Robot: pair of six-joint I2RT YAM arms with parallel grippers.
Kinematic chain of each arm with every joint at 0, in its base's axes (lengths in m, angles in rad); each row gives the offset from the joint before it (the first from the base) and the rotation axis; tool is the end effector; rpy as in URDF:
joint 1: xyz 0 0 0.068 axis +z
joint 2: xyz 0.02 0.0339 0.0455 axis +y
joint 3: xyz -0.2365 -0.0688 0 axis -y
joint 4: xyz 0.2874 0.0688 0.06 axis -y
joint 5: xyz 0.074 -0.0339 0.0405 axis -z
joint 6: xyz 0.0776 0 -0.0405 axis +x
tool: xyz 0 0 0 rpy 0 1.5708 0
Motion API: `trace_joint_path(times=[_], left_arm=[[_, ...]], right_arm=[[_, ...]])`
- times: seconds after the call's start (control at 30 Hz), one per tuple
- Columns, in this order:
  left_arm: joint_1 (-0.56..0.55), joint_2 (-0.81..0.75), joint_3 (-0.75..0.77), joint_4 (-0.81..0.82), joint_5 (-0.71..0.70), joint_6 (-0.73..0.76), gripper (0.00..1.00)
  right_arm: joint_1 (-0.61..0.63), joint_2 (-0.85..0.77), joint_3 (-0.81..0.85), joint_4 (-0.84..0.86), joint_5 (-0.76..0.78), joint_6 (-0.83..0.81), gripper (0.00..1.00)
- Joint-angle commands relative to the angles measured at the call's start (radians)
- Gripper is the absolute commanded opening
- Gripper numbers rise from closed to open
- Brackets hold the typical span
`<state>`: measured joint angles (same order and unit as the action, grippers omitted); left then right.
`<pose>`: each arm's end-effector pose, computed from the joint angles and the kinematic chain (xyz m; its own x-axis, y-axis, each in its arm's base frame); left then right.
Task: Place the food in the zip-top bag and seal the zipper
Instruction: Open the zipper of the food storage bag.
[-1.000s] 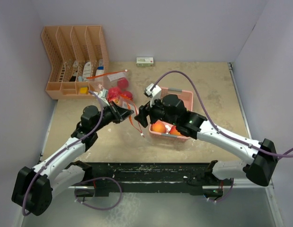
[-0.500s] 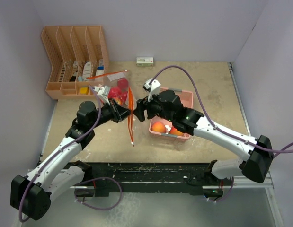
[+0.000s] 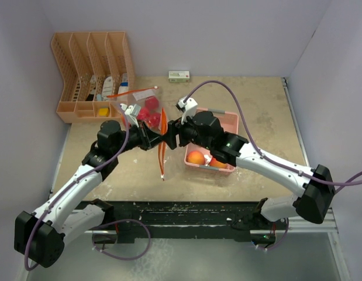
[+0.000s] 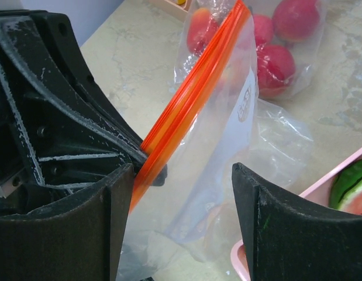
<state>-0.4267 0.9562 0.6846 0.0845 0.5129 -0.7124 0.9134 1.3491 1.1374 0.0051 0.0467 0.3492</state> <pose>0.2717 -0.1653 0.2611 -0.6508 -0.3298 -0.6839 0.4944 0.4996 -0.7113 0.2533 0.3222 0.3114 -0.3788 0.0686 -0.9229 -0.6739 0.6631 0.3259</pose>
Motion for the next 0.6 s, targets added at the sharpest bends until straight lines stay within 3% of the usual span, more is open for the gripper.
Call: trace_joint_path(times=[0.0,0.13,0.4,0.47,0.57], left_arm=[[-0.008,-0.013,0.047,0.024,0.022,0.034,0.00],[-0.011,-0.016,0.049,0.017,0.023,0.042,0.00],[-0.011,-0.051,0.083,-0.069,-0.025,0.102,0.00],[-0.011,-0.063,0.127,-0.185,-0.074,0.167,0.00],[-0.011,-0.082,0.242,-0.415,-0.257,0.275,0.00]], right_arm=[[-0.001,0.035,0.053,0.030,0.042,0.048,0.68],[-0.001,0.043,0.053,0.021,0.056,0.051,0.58],[-0.007,-0.010,0.018,-0.018,0.142,0.044,0.02],[-0.008,-0.019,0.012,-0.048,0.210,0.042,0.00],[-0.010,-0.042,-0.007,-0.096,0.379,0.052,0.00]])
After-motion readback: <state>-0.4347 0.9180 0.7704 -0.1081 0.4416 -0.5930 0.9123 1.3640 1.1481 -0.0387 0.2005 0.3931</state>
